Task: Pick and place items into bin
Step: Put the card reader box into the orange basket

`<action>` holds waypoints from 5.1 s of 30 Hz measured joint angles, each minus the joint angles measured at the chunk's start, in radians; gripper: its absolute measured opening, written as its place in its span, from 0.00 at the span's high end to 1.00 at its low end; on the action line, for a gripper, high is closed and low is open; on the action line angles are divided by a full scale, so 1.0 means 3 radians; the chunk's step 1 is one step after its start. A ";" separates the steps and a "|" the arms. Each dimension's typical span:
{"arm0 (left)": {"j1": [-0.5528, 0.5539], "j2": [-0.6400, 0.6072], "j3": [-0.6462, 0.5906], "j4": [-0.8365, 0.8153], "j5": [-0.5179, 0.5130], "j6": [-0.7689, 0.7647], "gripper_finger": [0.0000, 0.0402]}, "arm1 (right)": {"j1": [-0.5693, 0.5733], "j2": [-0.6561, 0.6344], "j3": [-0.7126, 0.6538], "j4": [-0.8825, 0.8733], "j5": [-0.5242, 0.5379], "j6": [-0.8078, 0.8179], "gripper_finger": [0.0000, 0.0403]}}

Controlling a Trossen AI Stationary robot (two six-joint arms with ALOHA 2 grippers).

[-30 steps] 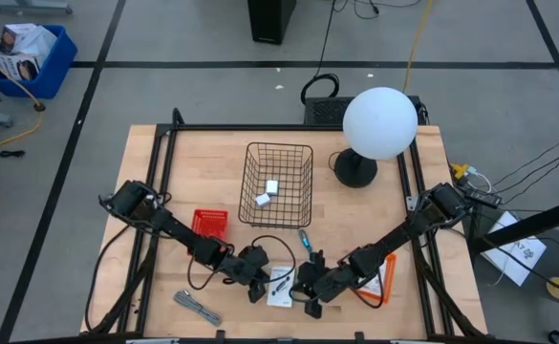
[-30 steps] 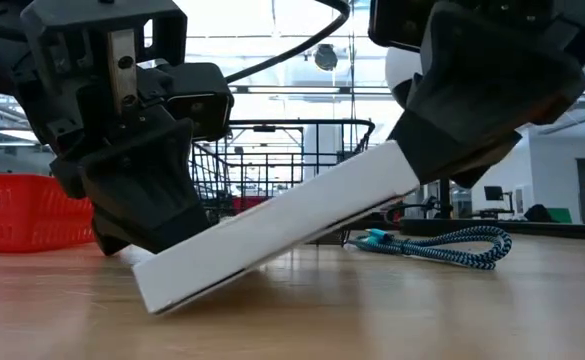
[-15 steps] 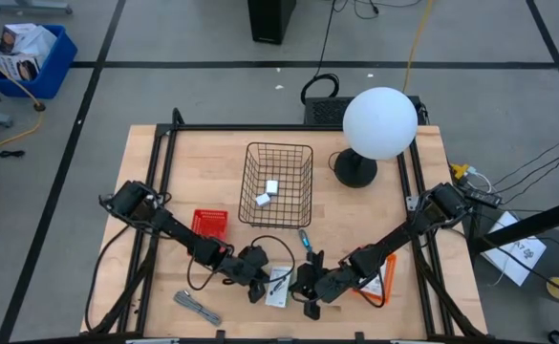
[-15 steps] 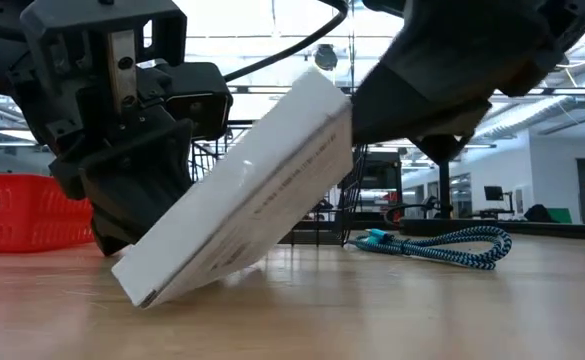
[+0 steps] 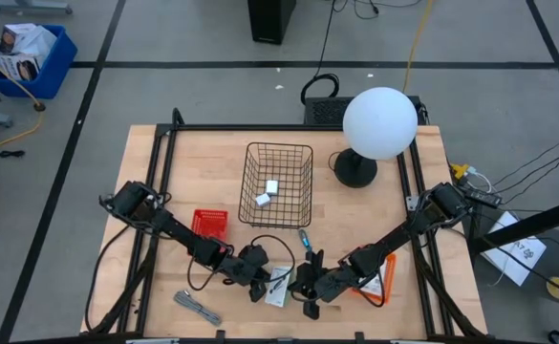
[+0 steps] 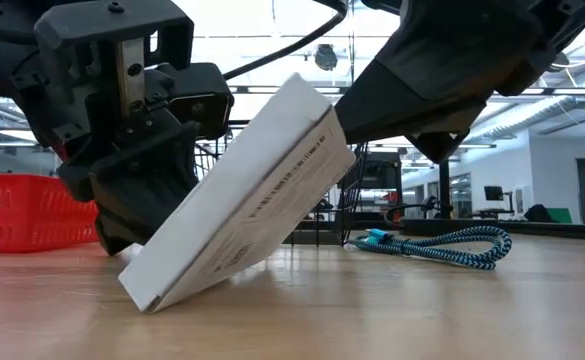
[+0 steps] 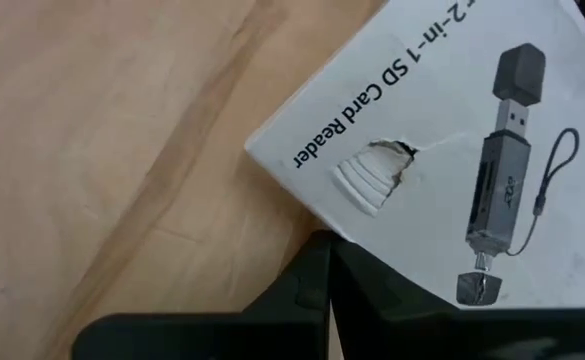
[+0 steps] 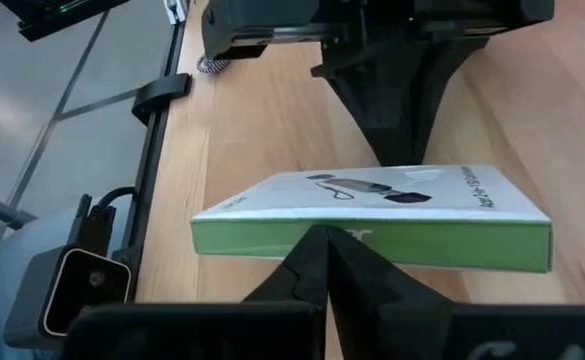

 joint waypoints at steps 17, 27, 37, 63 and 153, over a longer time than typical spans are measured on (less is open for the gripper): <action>0.0013 0.0013 0.0005 0.0116 -0.0197 0.0038 0.99 | -0.0080 0.0007 -0.0001 0.0202 0.0158 -0.0018 1.00; 0.0006 0.0013 0.0004 0.0165 -0.0219 0.0069 0.95 | -0.0060 0.0004 -0.0004 0.0184 0.0132 -0.0021 1.00; 0.0014 -0.0001 0.0003 0.0138 -0.0270 0.0252 0.97 | -0.0060 0.0004 -0.0004 0.0183 0.0104 -0.0049 1.00; -0.0049 -0.0365 0.0008 -0.0810 -0.0772 0.0274 0.96 | -0.0126 0.0018 -0.0017 -0.0083 0.0058 0.0116 1.00; -0.0266 -0.0379 -0.0003 -0.0804 -0.0370 -0.0257 0.94 | -0.0124 0.0488 -0.0008 0.1339 -0.0004 -0.0096 1.00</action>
